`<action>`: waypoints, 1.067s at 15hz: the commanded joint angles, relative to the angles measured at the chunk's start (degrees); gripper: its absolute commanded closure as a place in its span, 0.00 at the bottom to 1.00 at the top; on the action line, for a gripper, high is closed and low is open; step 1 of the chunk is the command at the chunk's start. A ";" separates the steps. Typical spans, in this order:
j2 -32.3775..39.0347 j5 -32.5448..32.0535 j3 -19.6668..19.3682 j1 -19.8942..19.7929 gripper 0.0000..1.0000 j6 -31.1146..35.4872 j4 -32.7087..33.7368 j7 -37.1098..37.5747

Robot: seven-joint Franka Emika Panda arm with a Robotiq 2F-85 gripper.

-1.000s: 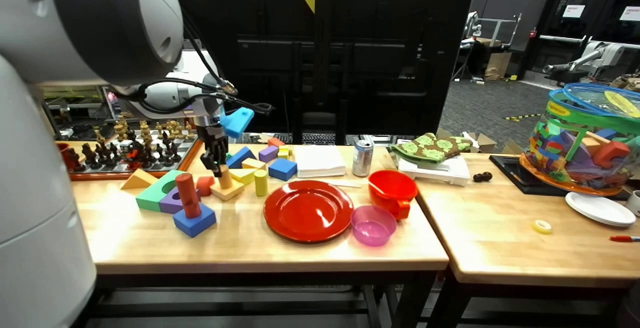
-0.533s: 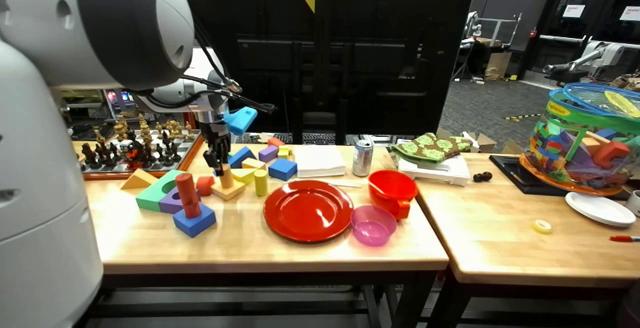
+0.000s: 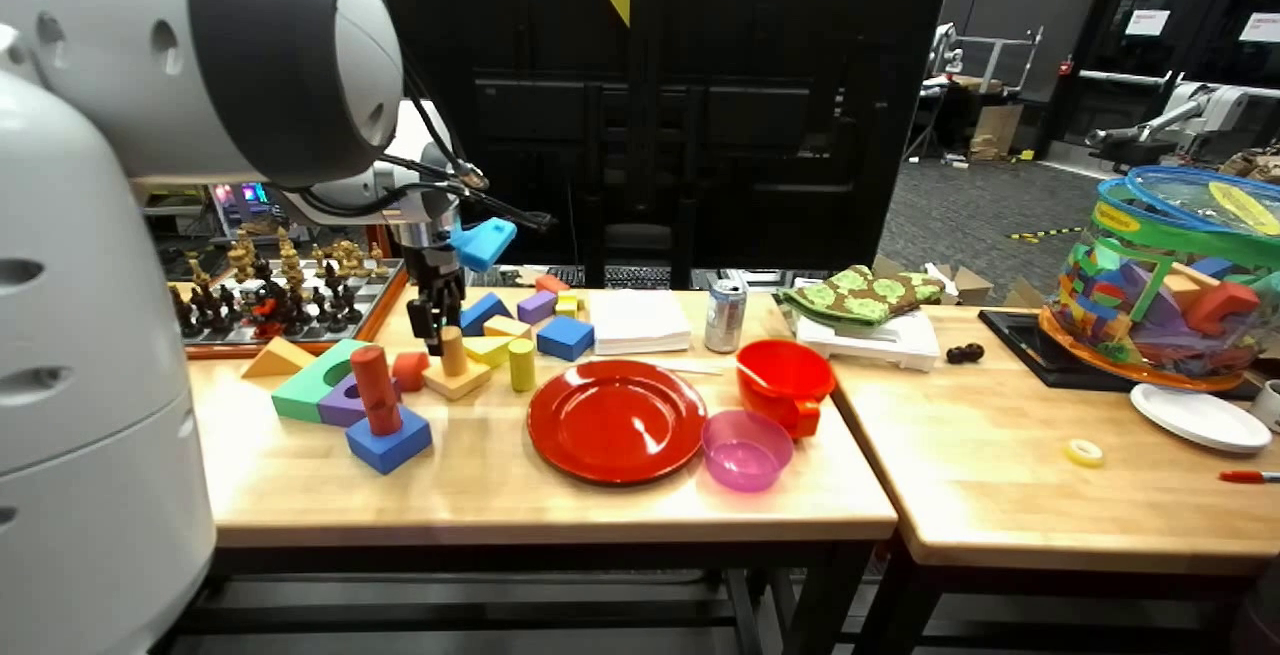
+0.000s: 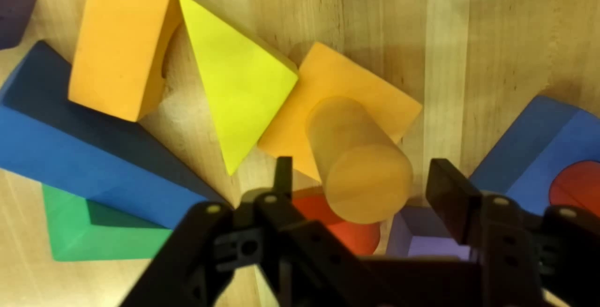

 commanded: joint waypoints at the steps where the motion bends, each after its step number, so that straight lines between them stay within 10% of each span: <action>1: -1.30 0.26 0.50 -0.19 0.00 -0.81 -0.29 0.00; 16: -15.38 -2.20 0.53 1.12 0.00 2.01 -11.89 9.82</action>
